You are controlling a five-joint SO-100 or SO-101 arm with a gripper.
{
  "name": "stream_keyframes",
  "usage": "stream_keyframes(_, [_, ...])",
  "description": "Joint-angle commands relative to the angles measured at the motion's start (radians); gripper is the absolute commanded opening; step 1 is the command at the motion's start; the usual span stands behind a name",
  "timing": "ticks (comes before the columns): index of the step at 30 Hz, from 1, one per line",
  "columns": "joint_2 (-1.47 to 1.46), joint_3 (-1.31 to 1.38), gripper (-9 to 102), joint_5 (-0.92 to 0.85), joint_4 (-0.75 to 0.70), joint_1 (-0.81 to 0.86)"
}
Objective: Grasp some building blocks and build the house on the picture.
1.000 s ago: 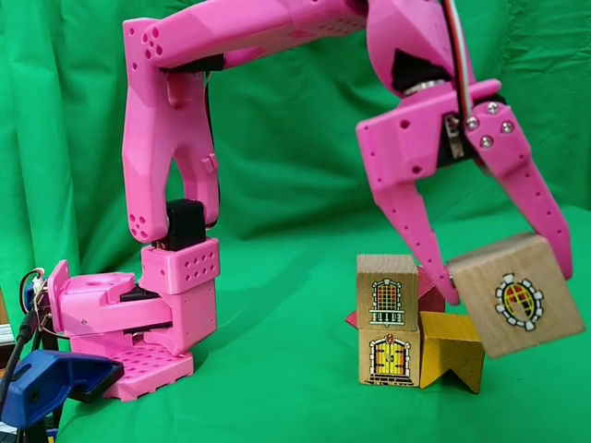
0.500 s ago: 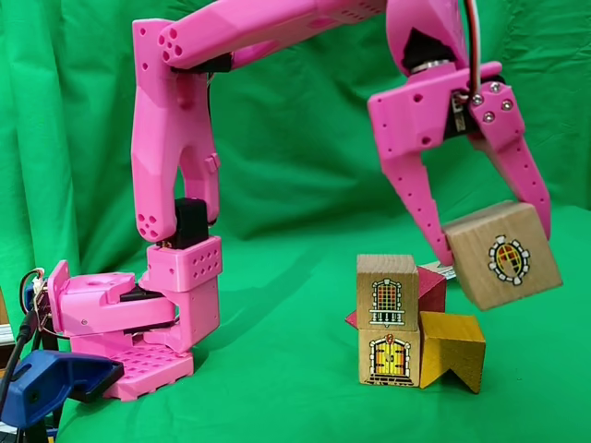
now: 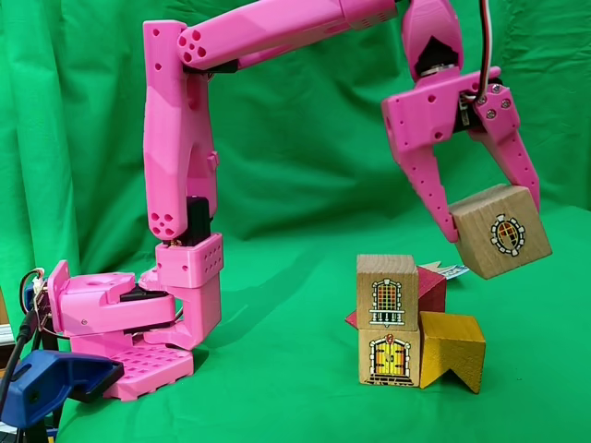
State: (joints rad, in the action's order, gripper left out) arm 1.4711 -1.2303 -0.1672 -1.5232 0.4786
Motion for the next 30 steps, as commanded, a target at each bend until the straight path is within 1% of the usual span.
stream_keyframes(1, [0.008,0.032,10,0.008,0.008,-0.037])
stream_keyframes(11, [-0.029,0.034,10,0.009,-0.002,-0.104])
stream_keyframes(18, [-0.094,0.046,10,0.052,-0.003,-0.104])
stream_keyframes(30, [-0.144,0.048,10,0.054,-0.008,-0.092])
